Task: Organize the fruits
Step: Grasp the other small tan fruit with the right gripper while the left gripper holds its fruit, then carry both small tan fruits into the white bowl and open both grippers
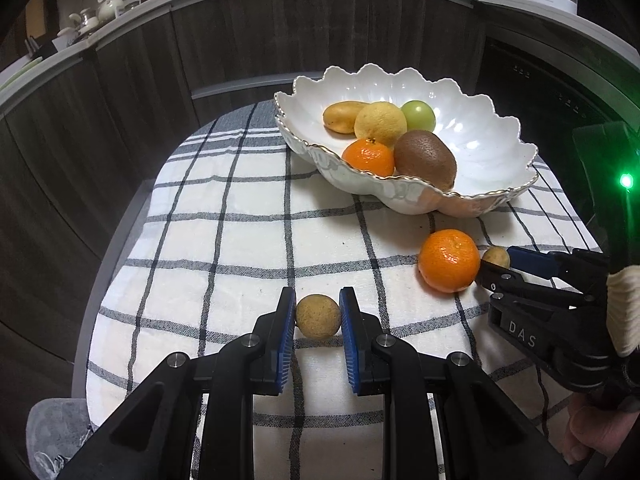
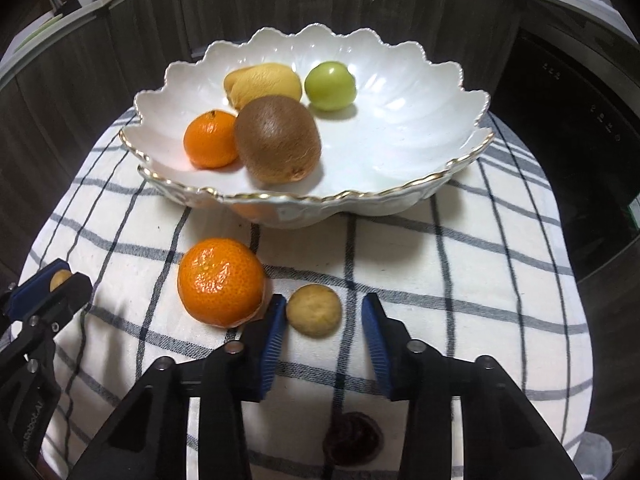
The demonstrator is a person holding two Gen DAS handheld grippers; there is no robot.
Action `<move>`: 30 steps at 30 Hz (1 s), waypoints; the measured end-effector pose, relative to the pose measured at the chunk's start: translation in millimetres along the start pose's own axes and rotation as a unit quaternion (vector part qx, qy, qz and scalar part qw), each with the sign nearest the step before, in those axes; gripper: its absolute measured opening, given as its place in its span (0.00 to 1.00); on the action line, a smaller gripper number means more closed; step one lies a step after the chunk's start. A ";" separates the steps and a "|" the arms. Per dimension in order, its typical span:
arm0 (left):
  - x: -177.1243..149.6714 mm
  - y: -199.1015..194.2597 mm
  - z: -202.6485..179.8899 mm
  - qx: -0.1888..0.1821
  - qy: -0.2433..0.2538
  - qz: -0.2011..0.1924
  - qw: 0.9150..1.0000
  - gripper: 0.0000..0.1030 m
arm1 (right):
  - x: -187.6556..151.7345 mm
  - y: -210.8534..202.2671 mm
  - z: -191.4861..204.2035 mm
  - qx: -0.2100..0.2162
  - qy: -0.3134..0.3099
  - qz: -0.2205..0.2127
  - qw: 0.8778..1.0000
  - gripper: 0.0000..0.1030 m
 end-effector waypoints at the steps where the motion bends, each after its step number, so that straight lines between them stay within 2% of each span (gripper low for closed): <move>1: -0.1 0.3 0.3 0.000 -0.001 0.000 1.000 0.22 | -0.1 0.4 0.6 0.000 0.000 -0.002 1.000 0.37; 3: 0.0 0.8 0.3 -0.001 -0.001 0.001 1.000 0.22 | 0.3 0.5 2.5 -0.001 -0.005 -0.005 1.000 0.36; 4: 0.0 1.0 0.3 -0.001 -0.001 0.001 1.000 0.22 | 0.2 0.3 3.2 0.003 -0.006 -0.006 1.000 0.28; 18: 11.0 -14.1 -8.6 -0.019 -0.004 -0.012 1.000 0.22 | 3.3 -37.4 -6.7 0.013 0.008 -0.036 0.999 0.28; 30: 54.4 -32.4 -20.4 -0.032 -0.002 -0.041 0.999 0.22 | 34.4 -80.1 -17.4 0.018 0.018 -0.074 0.997 0.28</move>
Point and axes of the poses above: each gripper's, at about its wrist camera, not at the fingertips, and y roughly the way its jaws point, z to its left, x to its top, the point moved 8 cm from there along y, roughly the way its jaws point, and after that the axes turned 1 degree about x, right-handed, at the moved point
